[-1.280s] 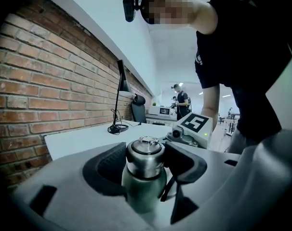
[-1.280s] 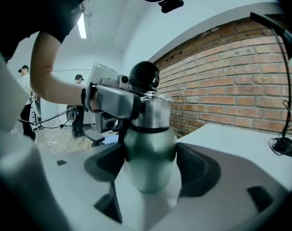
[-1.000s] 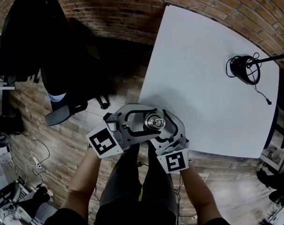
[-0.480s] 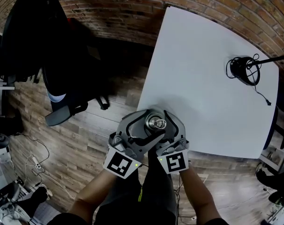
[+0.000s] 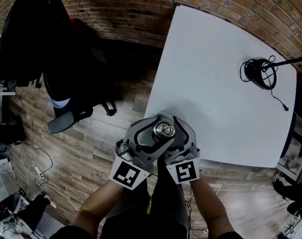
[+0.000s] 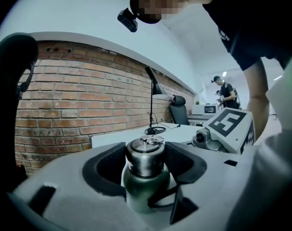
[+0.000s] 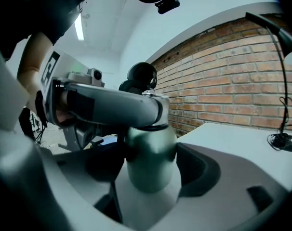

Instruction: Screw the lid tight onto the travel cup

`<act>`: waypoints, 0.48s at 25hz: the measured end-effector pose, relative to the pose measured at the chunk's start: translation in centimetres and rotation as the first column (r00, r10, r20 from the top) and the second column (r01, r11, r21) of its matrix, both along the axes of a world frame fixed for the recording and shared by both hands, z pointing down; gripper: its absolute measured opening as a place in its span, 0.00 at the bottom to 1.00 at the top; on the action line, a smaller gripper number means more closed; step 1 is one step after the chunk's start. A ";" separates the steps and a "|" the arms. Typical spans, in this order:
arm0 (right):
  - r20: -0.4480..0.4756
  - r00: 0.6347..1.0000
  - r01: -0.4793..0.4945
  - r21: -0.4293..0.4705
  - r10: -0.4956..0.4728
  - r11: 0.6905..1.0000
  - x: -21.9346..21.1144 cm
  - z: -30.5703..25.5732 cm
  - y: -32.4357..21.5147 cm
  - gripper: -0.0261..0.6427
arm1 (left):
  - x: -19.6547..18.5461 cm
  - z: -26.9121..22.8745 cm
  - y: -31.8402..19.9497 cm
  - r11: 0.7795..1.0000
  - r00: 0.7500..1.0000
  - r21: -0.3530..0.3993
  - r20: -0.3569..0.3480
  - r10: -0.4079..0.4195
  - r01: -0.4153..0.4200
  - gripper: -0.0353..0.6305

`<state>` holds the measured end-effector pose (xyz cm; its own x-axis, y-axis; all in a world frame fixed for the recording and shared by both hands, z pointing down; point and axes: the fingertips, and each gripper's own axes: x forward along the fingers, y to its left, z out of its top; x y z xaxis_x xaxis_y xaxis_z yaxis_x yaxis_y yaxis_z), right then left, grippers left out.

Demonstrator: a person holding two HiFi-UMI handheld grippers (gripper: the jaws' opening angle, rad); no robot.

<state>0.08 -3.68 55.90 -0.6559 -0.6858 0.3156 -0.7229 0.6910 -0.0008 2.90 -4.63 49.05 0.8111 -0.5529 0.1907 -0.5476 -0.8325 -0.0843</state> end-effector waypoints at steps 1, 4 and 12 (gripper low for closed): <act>0.001 1.000 0.000 0.000 0.000 1.000 0.0 0.0 0.0 0.51 | 0.1 0.0 0.1 0.999 0.999 0.000 -0.007 0.038 -0.038 0.44; 0.009 1.000 -0.005 -0.003 0.005 1.000 0.1 0.1 0.1 0.51 | 0.4 0.0 0.4 0.988 0.988 0.002 -0.014 0.155 -0.155 0.44; 0.002 1.000 -0.001 -0.002 0.001 1.000 0.1 0.1 0.0 0.51 | 0.6 0.1 1.0 0.905 0.904 -0.004 -0.036 0.426 -0.426 0.44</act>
<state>0.19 -3.69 55.98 -0.6554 -0.6862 0.3155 -0.7239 0.6899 -0.0033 3.55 -3.62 49.19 0.9750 -0.1511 0.1632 -0.1428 -0.9878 -0.0614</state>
